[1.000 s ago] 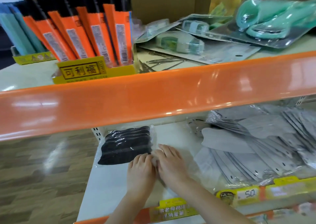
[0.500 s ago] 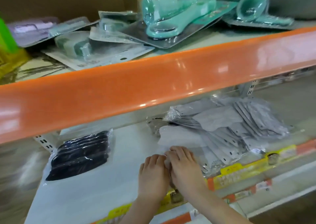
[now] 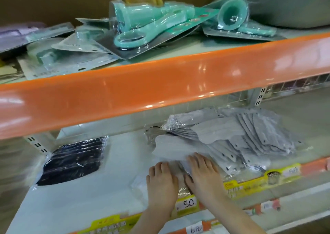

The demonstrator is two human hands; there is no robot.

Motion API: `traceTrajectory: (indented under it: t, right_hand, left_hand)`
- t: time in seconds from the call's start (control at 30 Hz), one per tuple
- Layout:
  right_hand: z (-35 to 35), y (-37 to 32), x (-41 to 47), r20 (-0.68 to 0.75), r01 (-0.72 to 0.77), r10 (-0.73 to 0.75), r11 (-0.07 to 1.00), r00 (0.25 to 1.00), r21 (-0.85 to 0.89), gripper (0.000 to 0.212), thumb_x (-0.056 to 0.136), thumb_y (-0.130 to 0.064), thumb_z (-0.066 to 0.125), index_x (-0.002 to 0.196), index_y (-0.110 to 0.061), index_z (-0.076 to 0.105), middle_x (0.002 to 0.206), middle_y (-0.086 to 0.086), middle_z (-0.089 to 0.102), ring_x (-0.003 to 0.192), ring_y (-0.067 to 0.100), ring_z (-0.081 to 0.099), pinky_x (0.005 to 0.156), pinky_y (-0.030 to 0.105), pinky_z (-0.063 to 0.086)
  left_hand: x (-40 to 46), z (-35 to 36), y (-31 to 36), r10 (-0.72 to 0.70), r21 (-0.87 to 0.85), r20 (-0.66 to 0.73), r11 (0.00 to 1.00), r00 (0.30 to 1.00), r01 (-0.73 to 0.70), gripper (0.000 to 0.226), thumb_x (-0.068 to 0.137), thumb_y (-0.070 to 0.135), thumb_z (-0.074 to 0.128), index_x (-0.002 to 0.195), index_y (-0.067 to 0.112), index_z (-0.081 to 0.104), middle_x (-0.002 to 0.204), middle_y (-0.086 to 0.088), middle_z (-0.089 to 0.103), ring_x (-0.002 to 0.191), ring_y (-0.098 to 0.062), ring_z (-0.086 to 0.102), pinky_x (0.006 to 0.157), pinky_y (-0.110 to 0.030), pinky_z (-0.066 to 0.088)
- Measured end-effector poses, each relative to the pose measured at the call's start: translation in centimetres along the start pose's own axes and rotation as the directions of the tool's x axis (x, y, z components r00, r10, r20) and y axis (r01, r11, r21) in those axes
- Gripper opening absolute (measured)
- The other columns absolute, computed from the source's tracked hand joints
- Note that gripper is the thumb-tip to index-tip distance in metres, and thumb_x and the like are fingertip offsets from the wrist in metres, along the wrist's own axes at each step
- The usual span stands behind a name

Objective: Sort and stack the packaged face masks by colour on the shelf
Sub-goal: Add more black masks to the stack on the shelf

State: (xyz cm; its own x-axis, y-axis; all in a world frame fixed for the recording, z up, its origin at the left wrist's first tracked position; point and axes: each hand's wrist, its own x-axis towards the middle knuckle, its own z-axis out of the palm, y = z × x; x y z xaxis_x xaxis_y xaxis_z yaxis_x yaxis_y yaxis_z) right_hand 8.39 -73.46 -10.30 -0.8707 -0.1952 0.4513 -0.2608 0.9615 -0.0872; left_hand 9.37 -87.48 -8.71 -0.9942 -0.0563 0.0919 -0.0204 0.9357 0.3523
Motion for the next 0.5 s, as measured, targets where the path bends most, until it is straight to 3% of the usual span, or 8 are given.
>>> traceTrajectory:
  t: [0.07, 0.13, 0.2, 0.3, 0.37, 0.5]
  right_hand:
    - [0.0, 0.1, 0.4, -0.036, -0.033, 0.032, 0.999, 0.999, -0.009, 0.042, 0.065, -0.032, 0.073, 0.096, -0.005, 0.067, 0.09, 0.011, 0.068, 0.08, 0.028, 0.067, 0.067, 0.035, 0.055]
    - [-0.6, 0.1, 1.0, -0.062, -0.078, 0.078, 0.997, 0.995, 0.011, 0.033, 0.075, -0.035, 0.052, 0.086, -0.008, 0.065, 0.074, 0.008, 0.065, 0.065, 0.025, 0.064, 0.052, 0.032, 0.051]
    - [-1.2, 0.1, 1.7, -0.094, -0.085, 0.085, 0.996, 0.992, 0.007, 0.028, 0.078, -0.032, 0.045, 0.074, -0.01, 0.062, 0.062, 0.005, 0.059, 0.052, 0.024, 0.059, 0.04, 0.028, 0.042]
    - [-1.8, 0.1, 2.2, -0.122, -0.073, 0.071, 0.997, 0.99, -0.015, 0.017, 0.072, -0.027, 0.067, 0.067, -0.011, 0.061, 0.056, 0.004, 0.055, 0.045, 0.023, 0.056, 0.035, 0.023, 0.035]
    - [-1.7, 0.0, 2.1, -0.111, -0.083, 0.082, 0.997, 0.99, -0.003, 0.02, 0.068, -0.024, 0.077, 0.068, -0.01, 0.062, 0.056, 0.006, 0.056, 0.047, 0.024, 0.057, 0.035, 0.024, 0.037]
    - [-0.7, -0.5, 1.2, -0.012, -0.063, 0.063, 0.998, 0.998, -0.024, 0.037, 0.054, -0.022, 0.087, 0.078, -0.002, 0.066, 0.07, 0.014, 0.062, 0.061, 0.03, 0.062, 0.044, 0.035, 0.049]
  left_hand:
    - [0.2, 0.6, 0.0, 0.021, -0.167, -0.042, 0.986, 0.999, -0.027, 0.039, 0.07, 0.019, 0.038, 0.094, 0.004, 0.065, 0.085, -0.01, 0.065, 0.074, -0.032, 0.062, 0.063, -0.041, 0.056]
    - [0.2, 0.3, 0.7, -0.058, -0.418, -0.085, 0.908, 0.995, 0.017, 0.037, 0.082, 0.008, 0.047, 0.118, 0.005, 0.056, 0.106, -0.01, 0.062, 0.096, -0.03, 0.059, 0.085, -0.038, 0.048]
    - [0.2, -0.8, 1.6, -0.204, -0.653, 0.033, 0.736, 0.978, 0.176, 0.036, 0.089, 0.01, 0.057, 0.123, 0.015, 0.045, 0.109, -0.004, 0.059, 0.101, -0.024, 0.058, 0.084, -0.028, 0.043]
    - [1.1, -1.1, 2.5, -0.347, -0.752, 0.188, 0.551, 0.919, 0.362, 0.036, 0.086, 0.032, 0.063, 0.112, 0.023, 0.04, 0.098, -0.001, 0.063, 0.091, -0.027, 0.064, 0.075, -0.034, 0.049]
    - [1.8, -0.7, 2.5, -0.365, -0.698, 0.221, 0.589, 0.905, 0.408, 0.034, 0.081, 0.043, 0.058, 0.101, 0.017, 0.051, 0.088, -0.003, 0.066, 0.083, -0.03, 0.066, 0.069, -0.038, 0.05]
    - [2.3, -0.5, 2.3, -0.336, -0.639, 0.192, 0.671, 0.922, 0.377, 0.008, 0.082, 0.019, 0.056, 0.086, 0.015, 0.061, 0.081, -0.002, 0.066, 0.077, -0.019, 0.062, 0.064, -0.031, 0.046]
